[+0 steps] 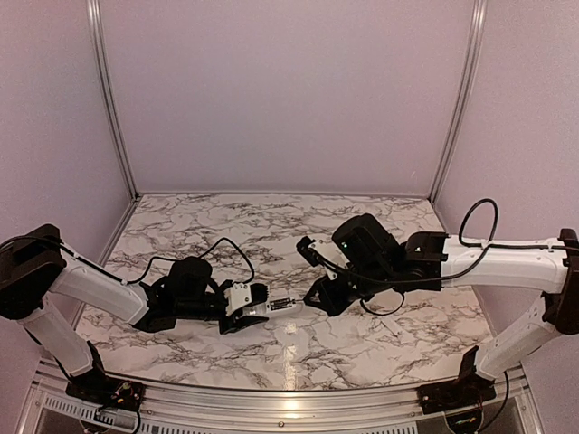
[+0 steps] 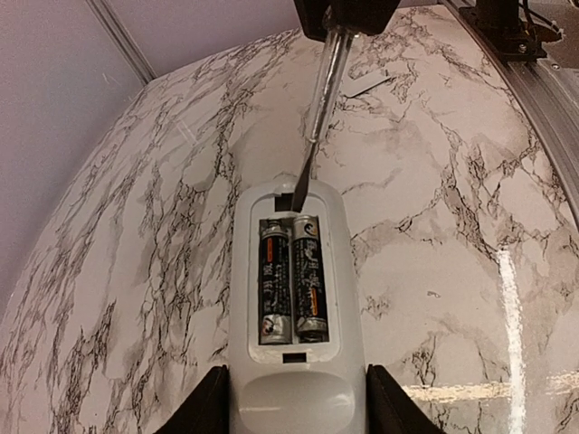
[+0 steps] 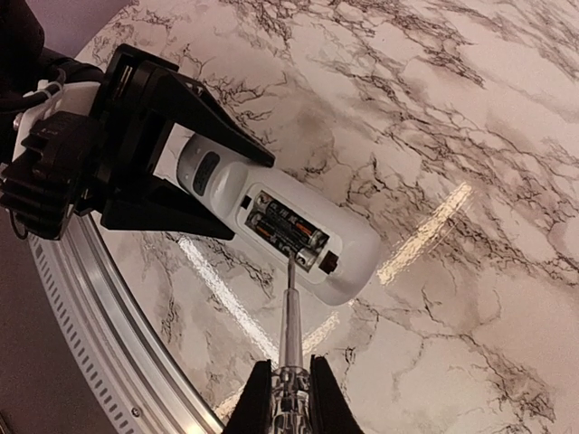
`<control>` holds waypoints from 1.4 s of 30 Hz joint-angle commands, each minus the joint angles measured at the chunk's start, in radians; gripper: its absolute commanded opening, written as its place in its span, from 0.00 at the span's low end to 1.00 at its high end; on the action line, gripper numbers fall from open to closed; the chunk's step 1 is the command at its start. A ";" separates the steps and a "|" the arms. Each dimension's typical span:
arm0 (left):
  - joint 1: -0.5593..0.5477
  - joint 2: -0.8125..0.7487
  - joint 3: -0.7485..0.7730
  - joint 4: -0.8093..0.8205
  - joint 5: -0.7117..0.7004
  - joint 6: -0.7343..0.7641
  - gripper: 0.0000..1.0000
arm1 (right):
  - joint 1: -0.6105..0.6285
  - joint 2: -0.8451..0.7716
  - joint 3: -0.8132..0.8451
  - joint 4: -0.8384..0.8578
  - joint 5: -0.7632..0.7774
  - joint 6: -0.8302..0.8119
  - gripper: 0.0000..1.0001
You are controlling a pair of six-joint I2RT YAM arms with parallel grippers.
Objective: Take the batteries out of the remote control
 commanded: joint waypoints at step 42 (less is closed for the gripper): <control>-0.049 -0.029 0.020 -0.047 -0.127 0.058 0.00 | -0.006 0.224 0.163 -0.100 0.002 -0.011 0.00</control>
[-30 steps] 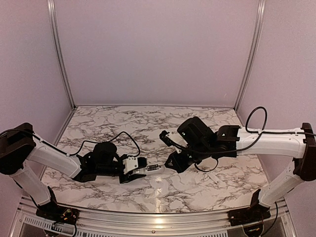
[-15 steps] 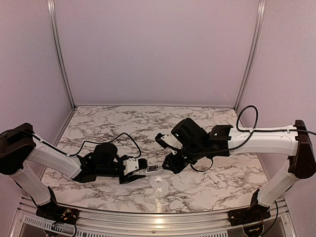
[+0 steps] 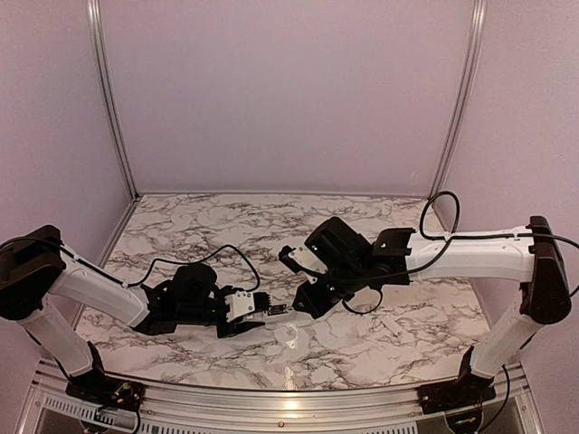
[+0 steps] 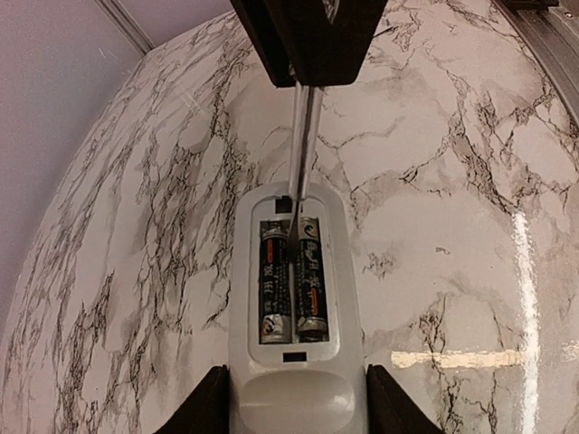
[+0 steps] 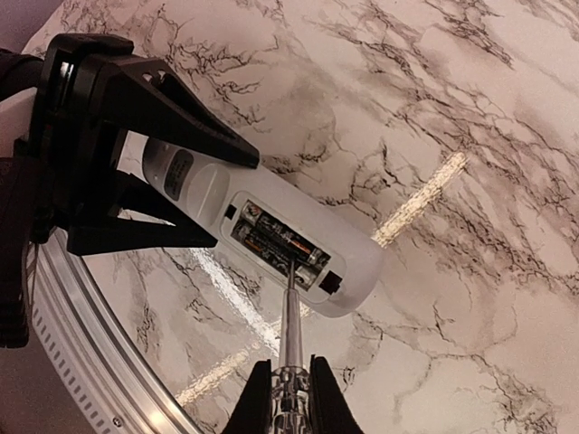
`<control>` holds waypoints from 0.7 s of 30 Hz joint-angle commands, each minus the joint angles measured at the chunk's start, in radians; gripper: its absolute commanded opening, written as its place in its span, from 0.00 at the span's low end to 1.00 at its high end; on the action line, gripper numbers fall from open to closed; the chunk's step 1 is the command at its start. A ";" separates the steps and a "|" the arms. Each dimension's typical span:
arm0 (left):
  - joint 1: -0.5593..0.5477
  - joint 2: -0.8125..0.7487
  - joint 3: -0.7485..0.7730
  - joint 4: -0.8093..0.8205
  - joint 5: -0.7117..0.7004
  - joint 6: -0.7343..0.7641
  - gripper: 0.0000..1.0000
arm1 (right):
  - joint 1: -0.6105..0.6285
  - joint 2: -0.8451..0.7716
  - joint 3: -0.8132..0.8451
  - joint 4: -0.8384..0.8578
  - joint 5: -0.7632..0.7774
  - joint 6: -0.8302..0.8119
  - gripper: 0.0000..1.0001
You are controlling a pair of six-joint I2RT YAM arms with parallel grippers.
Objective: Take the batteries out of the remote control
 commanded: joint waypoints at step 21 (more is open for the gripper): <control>-0.060 0.041 0.032 0.064 -0.222 0.043 0.00 | -0.006 0.105 0.101 -0.093 0.084 0.170 0.00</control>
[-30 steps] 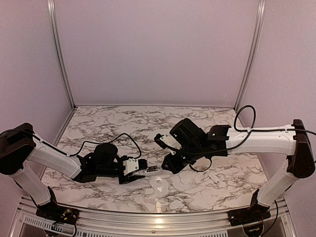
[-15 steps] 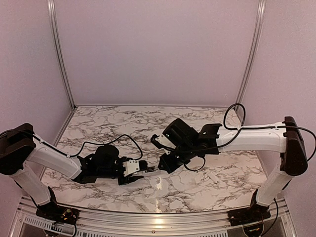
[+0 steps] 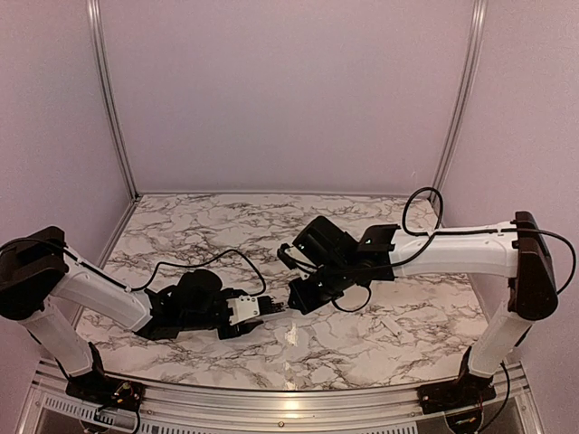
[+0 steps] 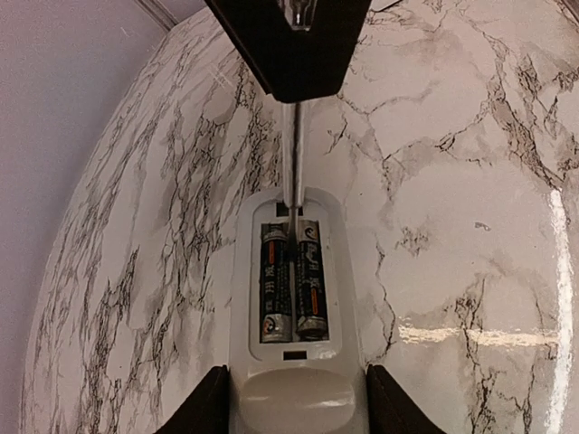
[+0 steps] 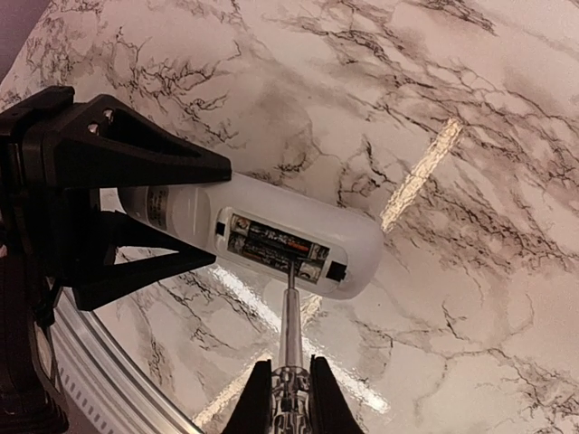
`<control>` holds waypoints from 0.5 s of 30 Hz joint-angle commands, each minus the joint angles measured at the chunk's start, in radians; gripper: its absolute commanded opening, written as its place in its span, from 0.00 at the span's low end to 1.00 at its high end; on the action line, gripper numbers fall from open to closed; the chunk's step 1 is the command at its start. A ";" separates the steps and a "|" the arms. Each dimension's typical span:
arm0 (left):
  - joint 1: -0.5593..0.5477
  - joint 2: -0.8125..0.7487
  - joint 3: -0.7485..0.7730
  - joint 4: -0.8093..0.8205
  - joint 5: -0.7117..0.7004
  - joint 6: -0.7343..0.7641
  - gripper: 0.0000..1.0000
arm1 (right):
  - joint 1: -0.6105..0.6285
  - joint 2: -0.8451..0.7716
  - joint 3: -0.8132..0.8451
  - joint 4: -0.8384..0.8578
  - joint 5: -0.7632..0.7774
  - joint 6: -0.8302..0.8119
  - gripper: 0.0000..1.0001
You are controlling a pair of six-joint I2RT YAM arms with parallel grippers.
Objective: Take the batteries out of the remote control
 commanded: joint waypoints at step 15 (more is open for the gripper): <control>-0.013 0.089 0.075 0.044 -0.023 0.022 0.00 | -0.007 -0.003 -0.035 -0.014 0.095 -0.039 0.00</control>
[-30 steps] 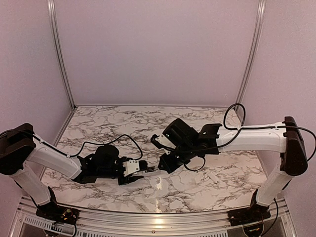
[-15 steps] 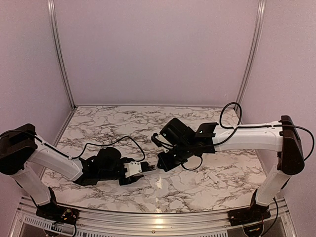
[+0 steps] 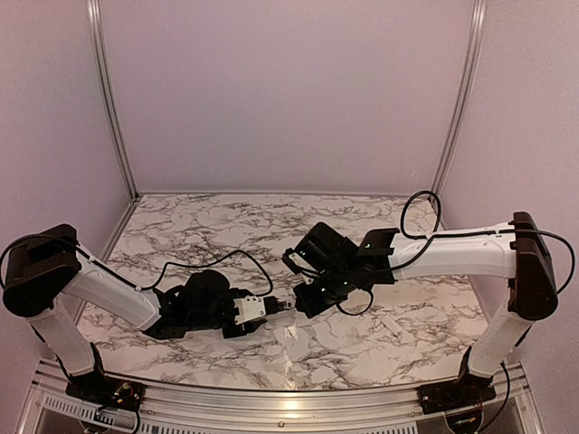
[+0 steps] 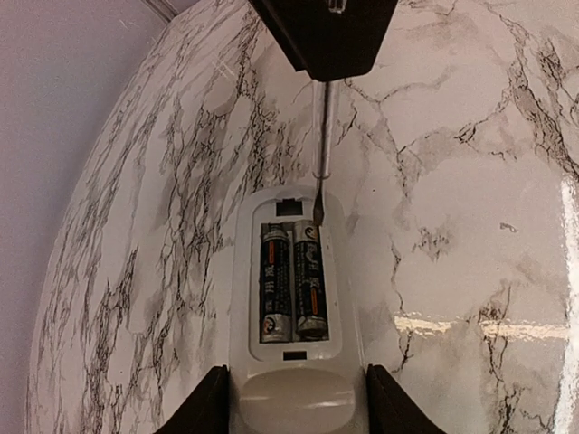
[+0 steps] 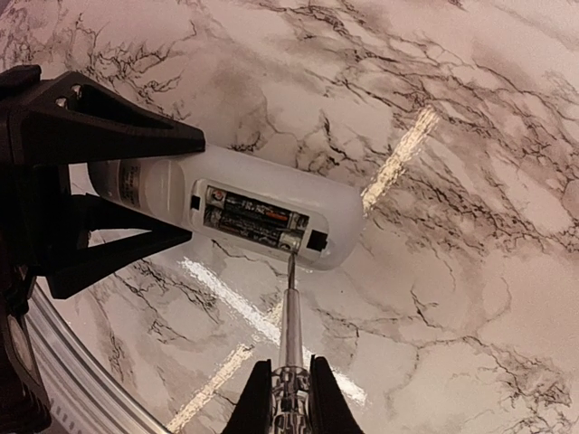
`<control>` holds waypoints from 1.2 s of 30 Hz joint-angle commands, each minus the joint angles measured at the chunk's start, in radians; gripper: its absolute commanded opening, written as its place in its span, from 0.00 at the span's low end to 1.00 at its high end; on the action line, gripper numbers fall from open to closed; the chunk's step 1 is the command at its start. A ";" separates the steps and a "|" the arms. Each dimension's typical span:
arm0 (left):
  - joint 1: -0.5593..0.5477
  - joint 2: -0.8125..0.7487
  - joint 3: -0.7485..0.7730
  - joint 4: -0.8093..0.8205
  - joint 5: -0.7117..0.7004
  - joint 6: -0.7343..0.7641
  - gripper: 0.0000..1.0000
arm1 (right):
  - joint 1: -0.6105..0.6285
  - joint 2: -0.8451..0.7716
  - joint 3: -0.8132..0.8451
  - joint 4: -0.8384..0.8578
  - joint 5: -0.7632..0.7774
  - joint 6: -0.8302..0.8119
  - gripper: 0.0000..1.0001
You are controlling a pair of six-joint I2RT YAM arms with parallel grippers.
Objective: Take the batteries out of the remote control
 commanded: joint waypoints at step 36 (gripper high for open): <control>-0.007 0.003 0.044 0.005 0.114 -0.010 0.00 | -0.006 -0.127 -0.105 0.086 0.019 -0.080 0.00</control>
